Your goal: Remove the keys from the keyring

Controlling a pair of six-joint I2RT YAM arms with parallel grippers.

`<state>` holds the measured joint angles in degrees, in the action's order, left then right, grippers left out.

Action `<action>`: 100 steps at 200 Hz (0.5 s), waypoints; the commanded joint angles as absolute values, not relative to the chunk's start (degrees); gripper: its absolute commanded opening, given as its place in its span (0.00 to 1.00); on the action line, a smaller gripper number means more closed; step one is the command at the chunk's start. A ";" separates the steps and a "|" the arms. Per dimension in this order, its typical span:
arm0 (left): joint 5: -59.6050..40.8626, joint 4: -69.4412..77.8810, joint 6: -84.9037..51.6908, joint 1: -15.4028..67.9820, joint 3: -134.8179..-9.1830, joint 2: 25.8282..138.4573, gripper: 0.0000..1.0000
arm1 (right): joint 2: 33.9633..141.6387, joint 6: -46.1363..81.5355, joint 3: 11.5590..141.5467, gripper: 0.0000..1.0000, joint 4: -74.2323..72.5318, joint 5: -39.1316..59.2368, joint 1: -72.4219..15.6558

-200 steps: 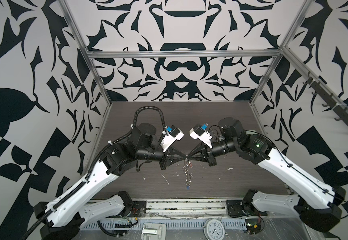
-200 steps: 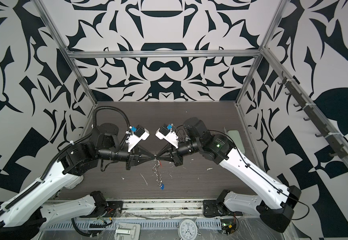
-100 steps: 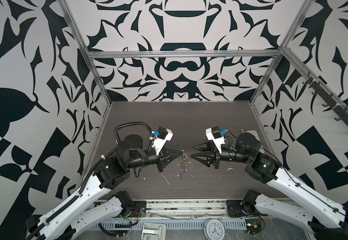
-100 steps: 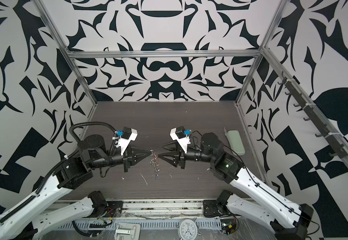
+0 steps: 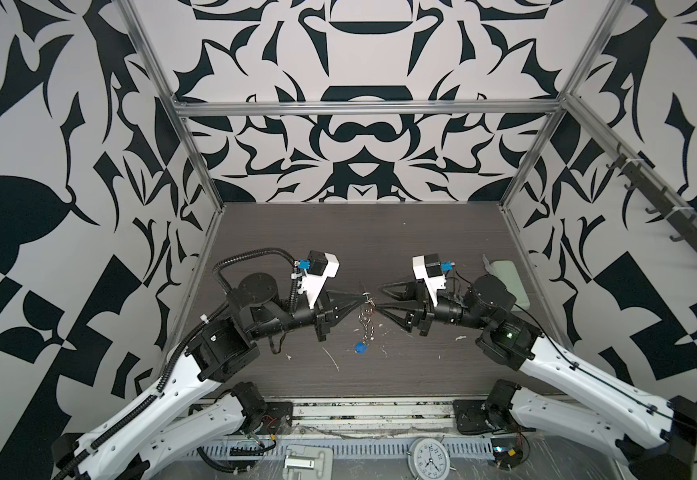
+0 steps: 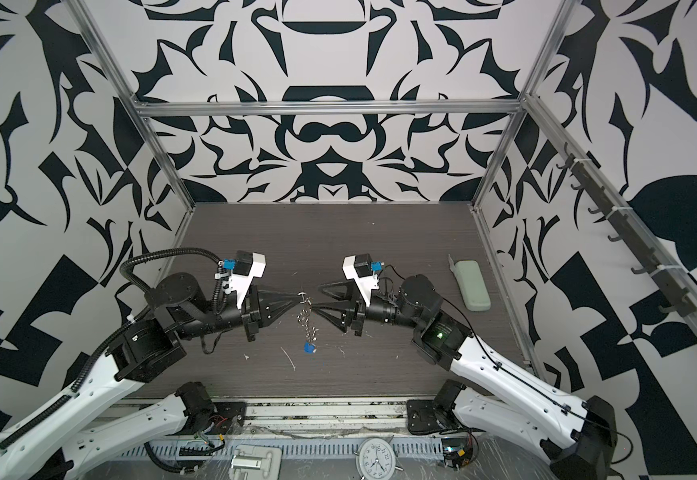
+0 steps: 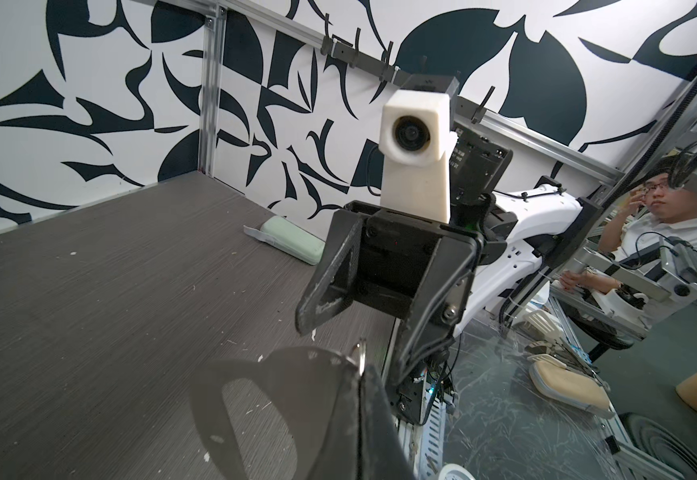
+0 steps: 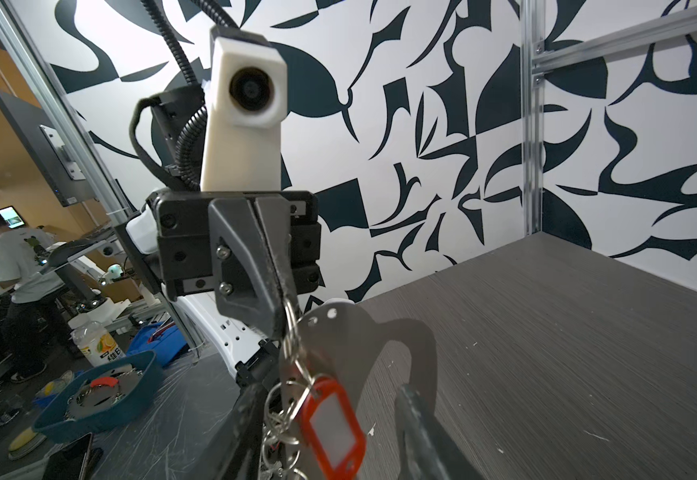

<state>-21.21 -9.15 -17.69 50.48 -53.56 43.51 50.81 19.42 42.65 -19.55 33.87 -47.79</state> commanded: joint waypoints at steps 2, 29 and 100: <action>-21.06 -6.13 -18.38 50.45 -53.05 42.72 0.00 | 51.19 20.17 43.41 0.54 -24.26 35.18 -48.55; -20.76 -6.07 -18.45 50.45 -52.91 42.45 0.00 | 52.03 19.97 43.59 0.54 -24.02 35.43 -49.31; -20.90 -5.97 -18.38 50.45 -52.91 42.28 0.00 | 52.28 18.61 43.83 0.36 -22.19 34.01 -49.92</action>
<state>-20.75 -8.73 -18.15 50.48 -53.54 43.11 52.84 19.40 42.68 -20.78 34.41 -49.60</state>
